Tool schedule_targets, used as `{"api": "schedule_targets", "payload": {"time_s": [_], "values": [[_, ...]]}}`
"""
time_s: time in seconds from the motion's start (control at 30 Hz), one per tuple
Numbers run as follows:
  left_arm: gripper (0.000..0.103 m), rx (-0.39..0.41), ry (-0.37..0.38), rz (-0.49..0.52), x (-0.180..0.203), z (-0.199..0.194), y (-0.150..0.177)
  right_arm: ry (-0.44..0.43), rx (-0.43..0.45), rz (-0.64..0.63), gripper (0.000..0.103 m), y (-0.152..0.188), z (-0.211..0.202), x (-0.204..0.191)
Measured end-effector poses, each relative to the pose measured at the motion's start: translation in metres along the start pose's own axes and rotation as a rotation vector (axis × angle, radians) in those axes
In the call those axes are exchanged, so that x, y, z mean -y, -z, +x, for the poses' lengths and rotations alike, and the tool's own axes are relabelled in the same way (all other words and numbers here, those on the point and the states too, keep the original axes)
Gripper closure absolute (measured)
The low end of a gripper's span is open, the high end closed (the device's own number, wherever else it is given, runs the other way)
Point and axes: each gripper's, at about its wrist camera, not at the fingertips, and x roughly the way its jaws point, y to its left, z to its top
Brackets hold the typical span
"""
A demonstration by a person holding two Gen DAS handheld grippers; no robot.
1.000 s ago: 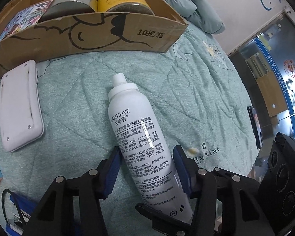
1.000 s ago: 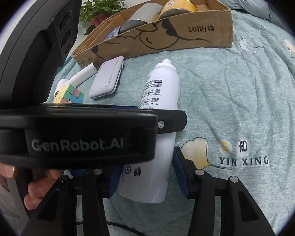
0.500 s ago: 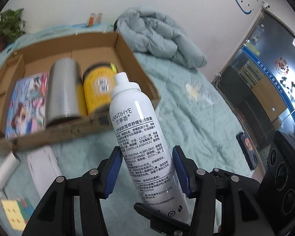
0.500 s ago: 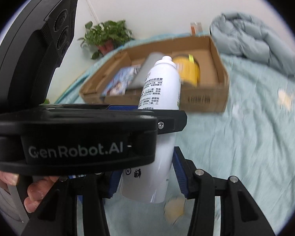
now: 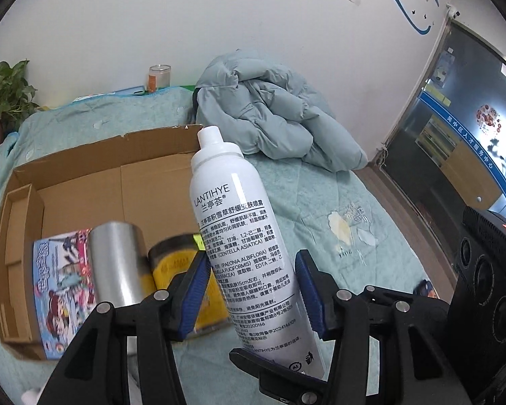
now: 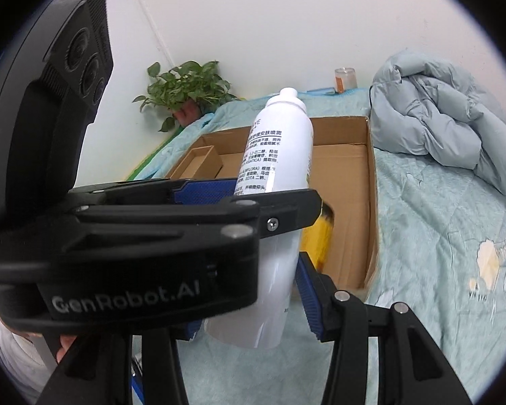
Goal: Organize rigid objects
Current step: 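Carry the spray bottle and stand it beside the jar in the box, then open the right gripper and withdraw from the box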
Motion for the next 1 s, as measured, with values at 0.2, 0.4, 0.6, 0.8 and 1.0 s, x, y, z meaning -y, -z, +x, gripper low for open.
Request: {"api": "schedule_targets", "payload": {"time_s": [0.2, 0.4, 0.6, 0.8, 1.0], "values": [[0.055, -0.092, 0.019, -0.021, -0.009, 0.051, -0.019, 0.046, -0.049, 0.034, 0.059, -0.012, 0.028, 0.034], [0.055, -0.156, 0.019, -0.025, -0.010, 0.097, -0.017, 0.090, -0.095, 0.051, 0.059, -0.008, 0.050, 0.057], [0.056, -0.211, 0.000, -0.047, -0.017, 0.127, -0.014, 0.096, -0.120, 0.078, 0.060, -0.004, 0.067, 0.069], [0.055, -0.241, 0.012, -0.065, -0.023, 0.139, -0.013, 0.093, -0.146, 0.103, 0.059, -0.002, 0.077, 0.073], [0.054, -0.213, -0.018, -0.028, -0.020, 0.132, -0.010, 0.123, -0.145, 0.115, 0.058, -0.002, 0.078, 0.072]]}}
